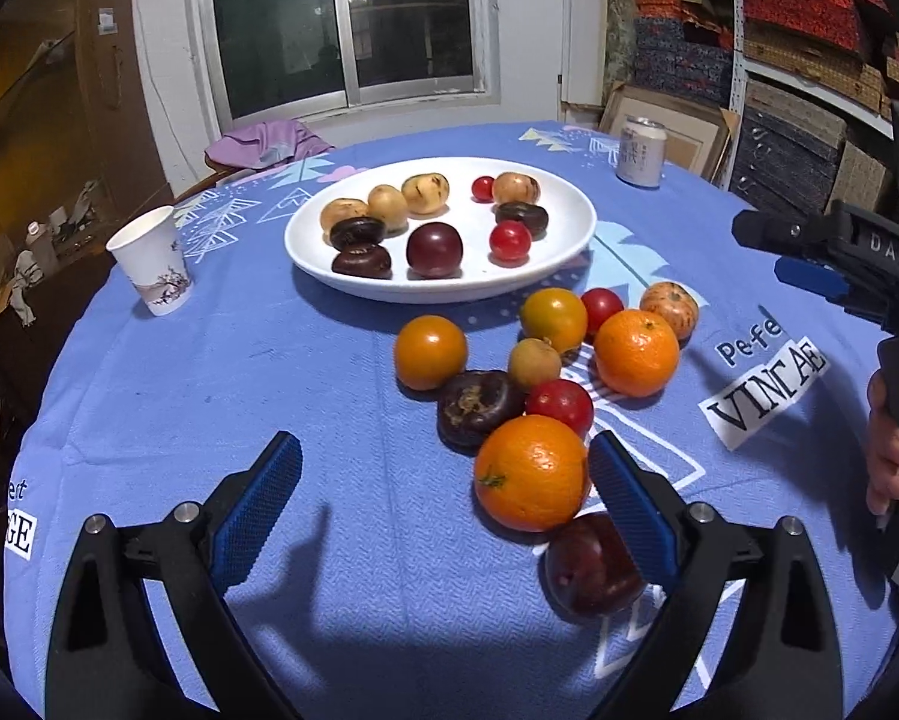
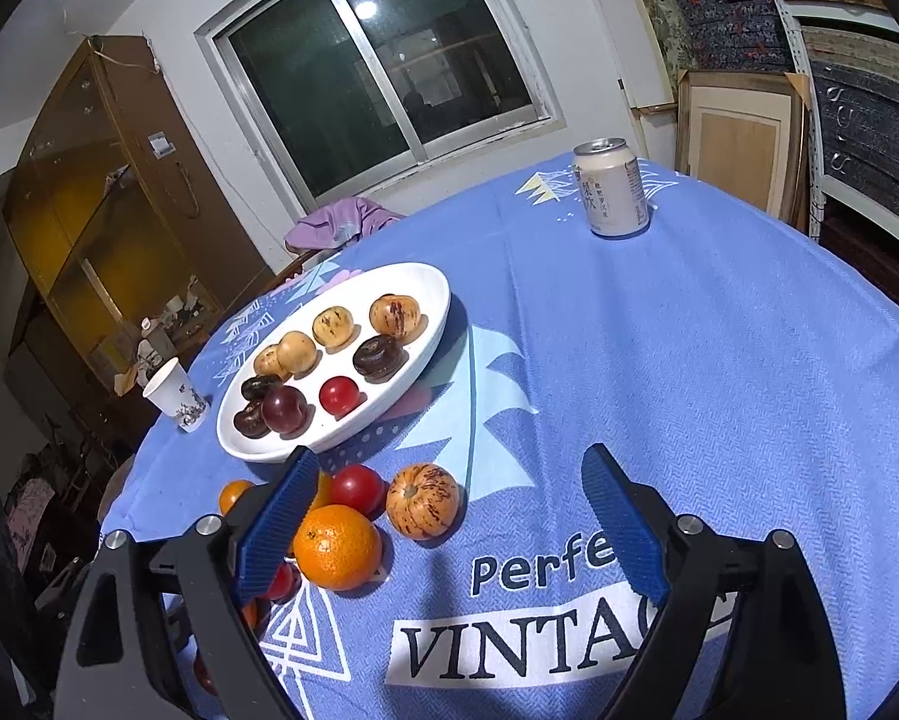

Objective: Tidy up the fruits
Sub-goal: 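Move both open grippers back toward the remaining fruits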

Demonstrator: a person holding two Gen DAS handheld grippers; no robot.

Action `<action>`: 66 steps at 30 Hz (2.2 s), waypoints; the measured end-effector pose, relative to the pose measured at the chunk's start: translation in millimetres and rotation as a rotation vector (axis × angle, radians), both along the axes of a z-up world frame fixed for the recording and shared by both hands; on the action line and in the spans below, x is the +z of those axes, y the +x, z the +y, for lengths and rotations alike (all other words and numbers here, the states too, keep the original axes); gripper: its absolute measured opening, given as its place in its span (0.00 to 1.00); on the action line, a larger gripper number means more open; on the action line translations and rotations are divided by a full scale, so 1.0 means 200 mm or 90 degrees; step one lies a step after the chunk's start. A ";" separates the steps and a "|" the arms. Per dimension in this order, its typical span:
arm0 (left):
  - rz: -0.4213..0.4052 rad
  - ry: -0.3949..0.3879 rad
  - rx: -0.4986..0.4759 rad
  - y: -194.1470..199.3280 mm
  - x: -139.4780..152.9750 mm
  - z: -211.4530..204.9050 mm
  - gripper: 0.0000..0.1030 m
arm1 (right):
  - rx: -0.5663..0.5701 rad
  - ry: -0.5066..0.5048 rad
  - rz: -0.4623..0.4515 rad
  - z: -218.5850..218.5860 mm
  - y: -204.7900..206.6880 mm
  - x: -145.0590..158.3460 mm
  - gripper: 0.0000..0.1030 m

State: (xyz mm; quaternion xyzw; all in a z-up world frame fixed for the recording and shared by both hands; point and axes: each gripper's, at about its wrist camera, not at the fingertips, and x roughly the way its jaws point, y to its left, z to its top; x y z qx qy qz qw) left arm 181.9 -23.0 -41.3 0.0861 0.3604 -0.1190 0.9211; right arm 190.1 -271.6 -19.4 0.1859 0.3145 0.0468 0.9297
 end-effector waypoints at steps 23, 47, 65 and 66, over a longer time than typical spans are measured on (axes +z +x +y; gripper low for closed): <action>-0.020 0.007 0.089 -0.07 0.02 0.19 0.95 | 0.026 0.000 -0.007 0.03 -0.01 0.01 0.88; 0.049 -0.042 0.104 0.04 -0.02 0.25 0.96 | 0.385 -0.193 0.001 0.63 -0.25 -0.03 0.82; 0.137 -0.070 0.023 0.17 -0.12 0.13 0.67 | 0.440 -0.114 0.123 0.69 -0.23 -0.14 0.76; 0.137 -0.070 0.022 0.17 -0.12 0.13 0.67 | 0.436 -0.109 0.119 0.70 -0.23 -0.14 0.76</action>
